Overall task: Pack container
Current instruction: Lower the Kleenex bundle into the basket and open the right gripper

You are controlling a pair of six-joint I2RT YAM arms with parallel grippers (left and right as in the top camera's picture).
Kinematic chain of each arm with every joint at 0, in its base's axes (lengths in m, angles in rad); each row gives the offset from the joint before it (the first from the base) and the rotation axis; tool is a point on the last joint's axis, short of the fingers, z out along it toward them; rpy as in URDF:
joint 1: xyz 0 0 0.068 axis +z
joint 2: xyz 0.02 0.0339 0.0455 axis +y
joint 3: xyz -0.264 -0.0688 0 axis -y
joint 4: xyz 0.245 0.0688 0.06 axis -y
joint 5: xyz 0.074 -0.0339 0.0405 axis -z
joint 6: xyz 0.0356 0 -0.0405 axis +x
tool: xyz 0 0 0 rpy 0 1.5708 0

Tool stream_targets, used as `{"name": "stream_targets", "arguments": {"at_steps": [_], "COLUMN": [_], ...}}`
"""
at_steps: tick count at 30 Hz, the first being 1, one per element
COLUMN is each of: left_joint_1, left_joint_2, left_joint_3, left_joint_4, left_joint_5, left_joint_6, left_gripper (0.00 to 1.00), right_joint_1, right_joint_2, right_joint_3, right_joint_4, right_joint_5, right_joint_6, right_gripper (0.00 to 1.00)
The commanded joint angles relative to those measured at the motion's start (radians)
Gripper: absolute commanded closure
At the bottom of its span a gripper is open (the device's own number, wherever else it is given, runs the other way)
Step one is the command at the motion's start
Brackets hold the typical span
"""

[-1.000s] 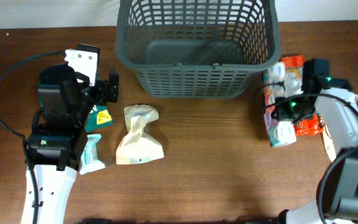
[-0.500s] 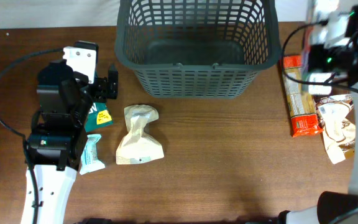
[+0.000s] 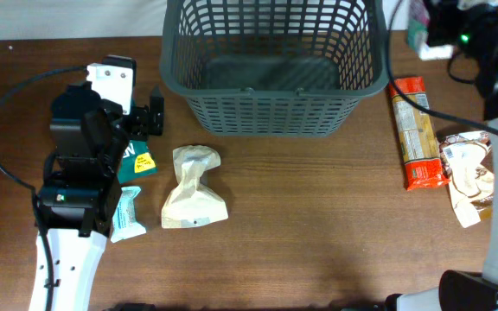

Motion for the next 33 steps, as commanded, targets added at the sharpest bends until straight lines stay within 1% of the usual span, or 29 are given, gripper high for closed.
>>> {"name": "stream_targets", "arguments": {"at_steps": [1, 3, 7, 9, 12, 19, 24, 26, 29, 33], "left_joint_1": [-0.002, -0.002, -0.002, -0.002, -0.002, -0.002, -0.002, -0.002, -0.002, -0.002], "left_joint_2": [-0.005, -0.013, -0.036, -0.061, -0.096, -0.167, -0.219, -0.237, -0.256, -0.265], "left_joint_3": [0.011, 0.011, 0.011, 0.011, 0.011, 0.011, 0.011, 0.011, 0.011, 0.011], "left_joint_4": [0.001, 0.001, -0.002, -0.014, -0.041, -0.105, -0.149, -0.163, -0.180, -0.199], "left_joint_5": [-0.011, -0.011, -0.011, -0.011, -0.011, -0.011, -0.011, -0.011, -0.011, -0.010], "left_joint_6": [0.010, 0.010, 0.009, 0.009, 0.009, 0.009, 0.009, 0.008, 0.008, 0.008], "left_gripper": [0.01, 0.01, 0.01, 0.01, 0.01, 0.01, 0.01, 0.01, 0.01, 0.01], "right_joint_1": [0.106, 0.158, 0.201, 0.202, 0.202, 0.202, 0.202, 0.202, 0.202, 0.202], "right_joint_2": [-0.019, -0.003, 0.053, 0.099, 0.152, 0.221, 0.233, 0.234, 0.234, 0.234], "right_joint_3": [0.040, 0.040, 0.040, 0.040, 0.040, 0.040, 0.040, 0.040, 0.040, 0.040], "right_joint_4": [0.153, 0.233, 0.305, 0.307, 0.306, 0.297, 0.234, 0.184, 0.088, -0.053], "right_joint_5": [-0.052, -0.051, -0.048, -0.085, -0.113, -0.177, -0.235, -0.269, -0.337, -0.424], "right_joint_6": [0.009, 0.009, 0.054, 0.080, 0.080, 0.102, 0.101, 0.069, -0.002, -0.138], "right_gripper": [0.96, 0.96, 0.96, 0.96, 0.96, 0.96, 0.96, 0.96, 0.96, 0.96]}}
